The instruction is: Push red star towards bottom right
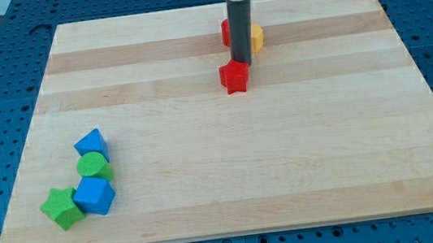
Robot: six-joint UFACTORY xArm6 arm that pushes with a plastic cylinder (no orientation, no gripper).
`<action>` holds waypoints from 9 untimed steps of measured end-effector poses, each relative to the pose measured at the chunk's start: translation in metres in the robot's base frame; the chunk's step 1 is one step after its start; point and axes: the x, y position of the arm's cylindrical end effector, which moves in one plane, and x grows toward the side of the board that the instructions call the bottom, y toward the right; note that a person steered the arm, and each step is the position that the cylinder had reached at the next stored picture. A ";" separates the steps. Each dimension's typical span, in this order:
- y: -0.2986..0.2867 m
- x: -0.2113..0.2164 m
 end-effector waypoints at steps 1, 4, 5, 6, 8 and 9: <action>-0.015 -0.014; 0.019 0.073; 0.074 0.088; 0.089 0.119; 0.012 0.090; 0.029 0.132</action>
